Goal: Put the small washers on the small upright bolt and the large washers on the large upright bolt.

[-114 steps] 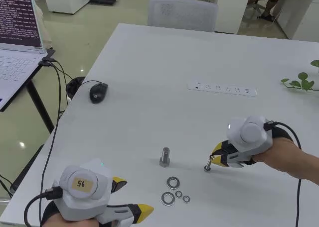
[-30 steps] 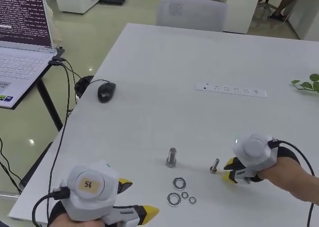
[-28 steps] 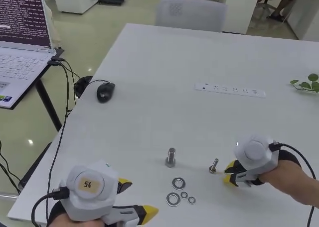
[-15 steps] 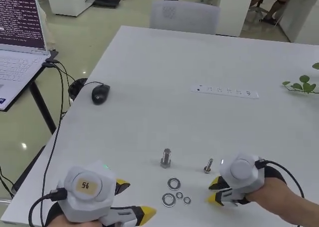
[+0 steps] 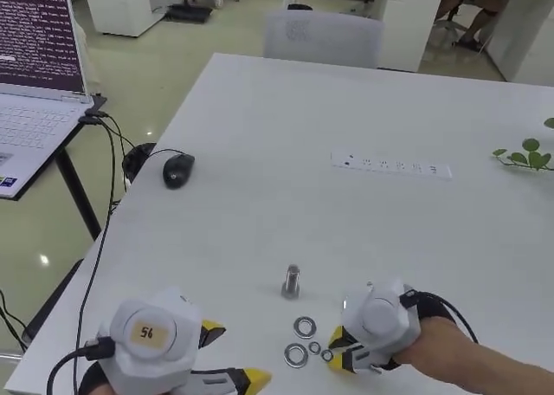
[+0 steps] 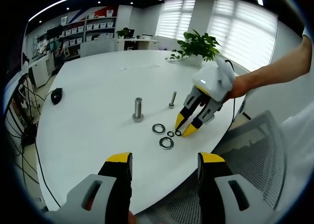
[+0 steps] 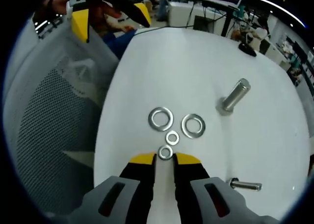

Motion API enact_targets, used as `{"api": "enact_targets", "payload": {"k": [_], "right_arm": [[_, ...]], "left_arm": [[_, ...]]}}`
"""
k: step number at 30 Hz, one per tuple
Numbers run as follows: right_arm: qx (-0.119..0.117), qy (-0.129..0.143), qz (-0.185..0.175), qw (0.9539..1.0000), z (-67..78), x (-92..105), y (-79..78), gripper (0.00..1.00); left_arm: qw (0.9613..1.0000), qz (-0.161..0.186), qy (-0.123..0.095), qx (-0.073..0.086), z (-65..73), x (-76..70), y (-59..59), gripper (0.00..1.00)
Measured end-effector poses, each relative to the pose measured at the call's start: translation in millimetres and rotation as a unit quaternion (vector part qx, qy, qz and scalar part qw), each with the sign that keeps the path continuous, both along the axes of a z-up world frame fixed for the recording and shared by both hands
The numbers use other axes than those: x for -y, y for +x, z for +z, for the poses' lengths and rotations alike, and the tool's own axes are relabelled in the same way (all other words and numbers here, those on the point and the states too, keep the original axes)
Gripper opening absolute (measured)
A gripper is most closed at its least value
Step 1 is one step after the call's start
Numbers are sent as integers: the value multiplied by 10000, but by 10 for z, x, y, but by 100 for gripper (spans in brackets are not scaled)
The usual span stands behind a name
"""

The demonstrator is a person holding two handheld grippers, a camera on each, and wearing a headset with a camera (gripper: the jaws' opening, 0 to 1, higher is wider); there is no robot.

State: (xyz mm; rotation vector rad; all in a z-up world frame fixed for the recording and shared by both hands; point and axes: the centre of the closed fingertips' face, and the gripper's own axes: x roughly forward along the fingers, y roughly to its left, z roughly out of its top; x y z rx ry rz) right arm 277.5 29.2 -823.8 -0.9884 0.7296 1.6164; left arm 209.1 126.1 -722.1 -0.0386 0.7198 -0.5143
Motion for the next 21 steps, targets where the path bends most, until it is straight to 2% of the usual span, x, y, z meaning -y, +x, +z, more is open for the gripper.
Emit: {"api": "enact_targets", "payload": {"k": [10, 21], "right_arm": [[-41, -148, 311, 9994, -5, -15, -3, 17], [-58, -136, 356, 9993, -4, -24, 3, 16]], "left_arm": [[10000, -89, -10, 21, 20, 86, 42, 53], [10000, -96, 4, 29, 18, 79, 59, 53]]}}
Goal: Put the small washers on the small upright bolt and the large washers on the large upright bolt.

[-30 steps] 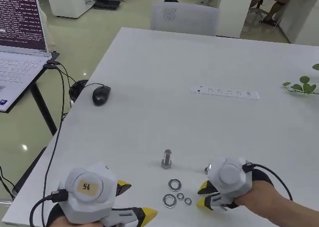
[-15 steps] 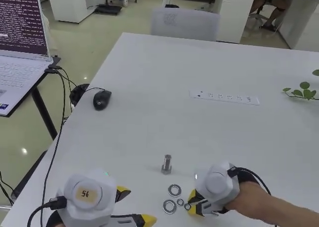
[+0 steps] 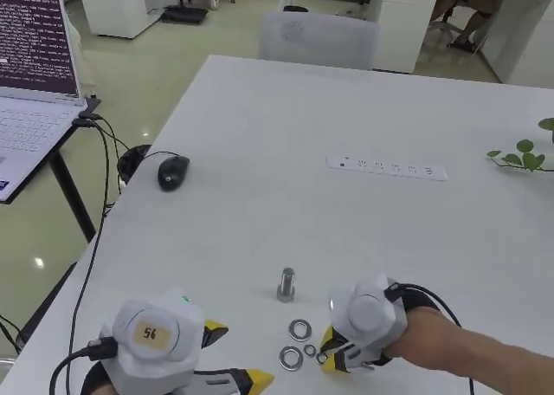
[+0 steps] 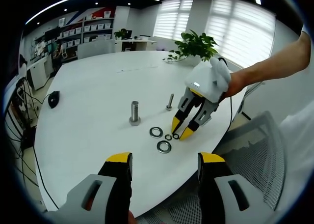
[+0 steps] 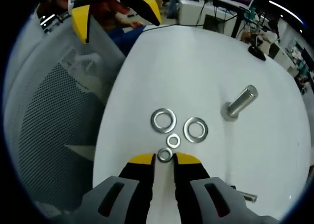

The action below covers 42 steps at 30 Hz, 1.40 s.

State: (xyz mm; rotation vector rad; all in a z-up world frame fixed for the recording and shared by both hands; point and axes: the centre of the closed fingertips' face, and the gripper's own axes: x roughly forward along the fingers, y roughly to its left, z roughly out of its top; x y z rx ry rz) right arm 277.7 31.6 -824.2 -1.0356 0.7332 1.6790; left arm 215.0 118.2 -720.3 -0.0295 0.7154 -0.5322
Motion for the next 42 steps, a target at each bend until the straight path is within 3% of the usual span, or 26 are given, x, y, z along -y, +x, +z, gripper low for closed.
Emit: {"api": "enact_targets", "payload": {"k": [7, 17, 22, 27, 31, 34, 42], "right_arm": [[55, -27, -52, 10000, 1, -5, 5, 15], [40, 128, -425, 9990, 1, -5, 11, 14], [109, 158, -343, 9992, 12, -1, -1, 14], [112, 101, -106, 9998, 10, -10, -10, 18], [57, -53, 338, 9994, 8, 0, -25, 18], [143, -204, 822, 9963, -4, 16, -11, 17], [358, -308, 1251, 9910, -6, 19, -25, 15]], "left_arm": [[10000, 24, 6, 1, 2, -20, -10, 53], [10000, 95, 17, 8, 6, -74, -14, 53], [10000, 95, 19, -1, 1, -82, -20, 53], [10000, 74, 14, -12, -3, -73, -25, 53], [10000, 55, 24, -13, -4, -70, -20, 53], [10000, 62, 31, -7, 1, -80, -17, 53], [9999, 120, 25, -14, -8, -103, -23, 53]]}}
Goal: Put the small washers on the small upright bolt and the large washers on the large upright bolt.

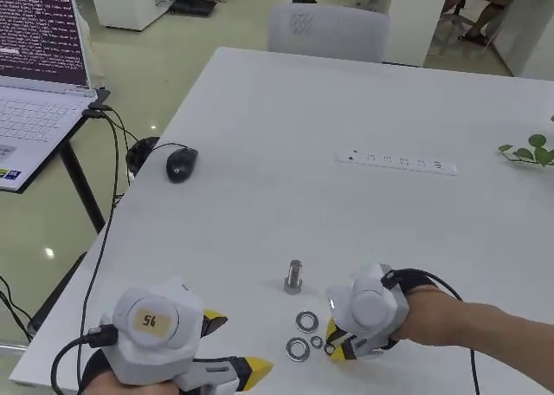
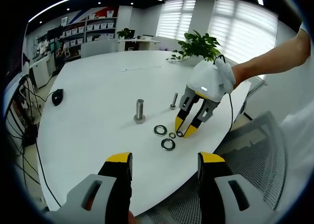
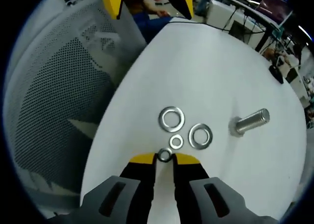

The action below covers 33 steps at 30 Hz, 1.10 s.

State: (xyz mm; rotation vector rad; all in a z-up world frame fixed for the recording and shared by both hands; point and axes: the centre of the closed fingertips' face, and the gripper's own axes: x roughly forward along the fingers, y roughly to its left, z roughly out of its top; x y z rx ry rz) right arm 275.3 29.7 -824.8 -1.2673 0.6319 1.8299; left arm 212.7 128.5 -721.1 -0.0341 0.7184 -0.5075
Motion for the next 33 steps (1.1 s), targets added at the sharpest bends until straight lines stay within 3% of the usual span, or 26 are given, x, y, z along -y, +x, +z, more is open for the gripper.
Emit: {"api": "enact_targets", "payload": {"k": [9, 12, 16, 19, 22, 25, 29, 33], "right_arm": [[-60, 226, -495, 9985, 10, 4, 24, 15], [-345, 273, -1029, 9937, 10, 8, 38, 15], [-482, 340, -1472, 9874, 14, 36, 93, 14], [-448, 376, -1345, 9892, 9, 55, 77, 15], [-267, 361, -886, 9951, 6, 66, 71, 16], [-265, 293, -751, 9964, 15, 53, 75, 17], [-148, 111, -118, 9998, 7, 49, 59, 18], [-70, -52, 366, 9993, 1, 65, 46, 18]], "left_arm": [[10000, -22, -20, -8, -2, 36, 4, 53], [10000, -31, -5, -23, -4, 25, 2, 53], [10000, -24, 9, -21, -2, 0, 12, 53], [10000, -24, 5, -26, -1, 0, 16, 53], [10000, -55, 7, -28, -3, 16, 23, 53], [10000, -87, 5, -25, 1, 40, 26, 53], [9999, -110, 0, -19, 12, 59, 31, 53], [9999, -108, 4, -21, 9, 52, 32, 53]]}}
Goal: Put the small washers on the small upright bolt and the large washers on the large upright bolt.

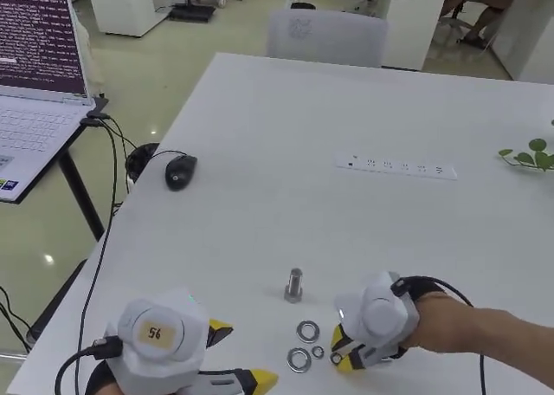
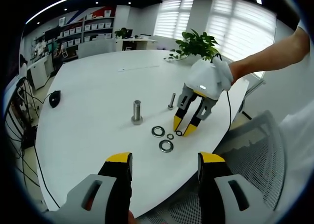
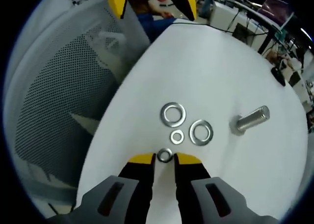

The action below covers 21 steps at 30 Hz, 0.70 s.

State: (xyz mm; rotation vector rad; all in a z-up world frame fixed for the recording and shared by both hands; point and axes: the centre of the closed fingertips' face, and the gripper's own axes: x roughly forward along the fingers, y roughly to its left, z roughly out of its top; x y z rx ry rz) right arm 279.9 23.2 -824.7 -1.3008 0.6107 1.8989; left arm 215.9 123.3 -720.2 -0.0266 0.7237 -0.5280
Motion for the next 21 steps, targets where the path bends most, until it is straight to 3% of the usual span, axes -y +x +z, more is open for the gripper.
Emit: {"api": "enact_targets", "payload": {"k": [5, 10, 12, 15, 21], "right_arm": [[99, -78, 314, 9994, -1, 9, 3, 17], [189, -36, 369, 9991, -6, 23, -7, 15], [181, 4, 226, 9996, -5, 21, -1, 14], [-4, 128, -298, 9995, 10, 21, 3, 14], [-292, 274, -1057, 9936, 17, 31, 18, 14]], "left_arm": [[10000, 43, 8, 3, 6, -31, -2, 53], [10000, 82, -2, -9, -13, -42, -9, 53], [10000, 78, -5, -9, -17, -32, -11, 53], [10000, 74, -15, -3, -16, -20, -12, 53], [10000, 74, -10, 2, -10, -25, -17, 53]]}}
